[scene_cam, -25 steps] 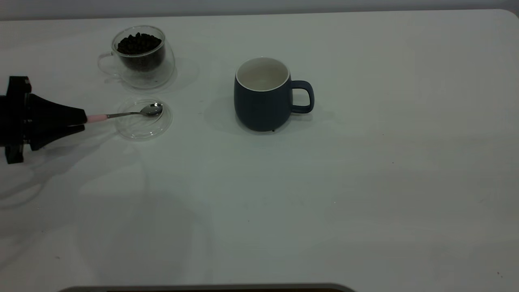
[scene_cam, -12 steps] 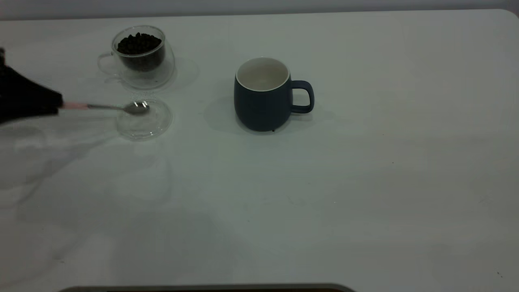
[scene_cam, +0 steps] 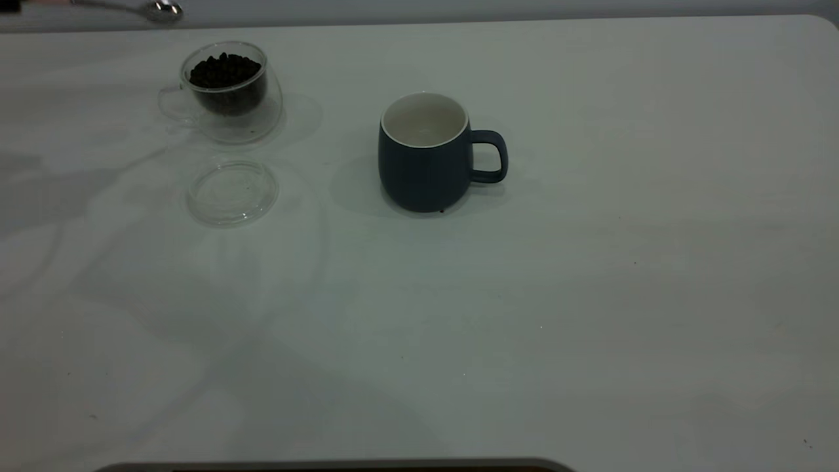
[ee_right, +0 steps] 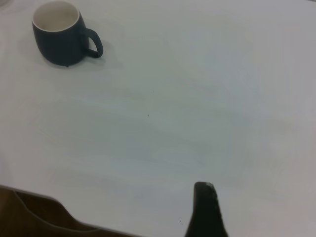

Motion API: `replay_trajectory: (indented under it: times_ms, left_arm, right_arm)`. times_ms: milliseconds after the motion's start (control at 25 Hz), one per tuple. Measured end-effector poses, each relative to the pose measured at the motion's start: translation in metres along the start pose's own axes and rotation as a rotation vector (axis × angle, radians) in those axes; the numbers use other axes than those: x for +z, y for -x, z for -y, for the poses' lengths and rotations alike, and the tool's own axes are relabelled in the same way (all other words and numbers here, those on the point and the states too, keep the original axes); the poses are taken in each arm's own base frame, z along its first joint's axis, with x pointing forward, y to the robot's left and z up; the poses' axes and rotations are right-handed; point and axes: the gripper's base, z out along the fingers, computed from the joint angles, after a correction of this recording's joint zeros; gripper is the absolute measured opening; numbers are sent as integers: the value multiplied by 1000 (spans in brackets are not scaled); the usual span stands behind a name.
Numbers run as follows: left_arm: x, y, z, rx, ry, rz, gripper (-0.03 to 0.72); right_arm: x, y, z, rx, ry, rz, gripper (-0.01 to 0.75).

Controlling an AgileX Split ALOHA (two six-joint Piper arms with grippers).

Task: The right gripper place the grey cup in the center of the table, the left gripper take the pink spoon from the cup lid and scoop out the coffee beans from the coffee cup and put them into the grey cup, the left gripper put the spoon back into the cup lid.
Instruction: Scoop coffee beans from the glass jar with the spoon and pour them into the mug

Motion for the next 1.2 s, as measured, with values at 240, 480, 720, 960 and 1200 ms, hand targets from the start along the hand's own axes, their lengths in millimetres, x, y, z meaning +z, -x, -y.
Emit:
replay_trajectory:
  times_ms: [240, 480, 720, 960, 1200]
  left_arm:
    - [6, 30, -12, 49, -60, -137, 127]
    - [31, 41, -45, 124, -70, -244, 127]
    - [66, 44, -55, 239, -85, -313, 127]
    - [90, 54, -46, 375, -86, -287, 127]
    - [96, 58, -47, 463, -60, -233, 127]
  right_arm:
    - [0, 0, 0, 0, 0, 0, 588]
    - [0, 0, 0, 0, 0, 0, 588]
    - [0, 0, 0, 0, 0, 0, 588]
    - [0, 0, 0, 0, 0, 0, 588]
    - [0, 0, 0, 0, 0, 0, 588]
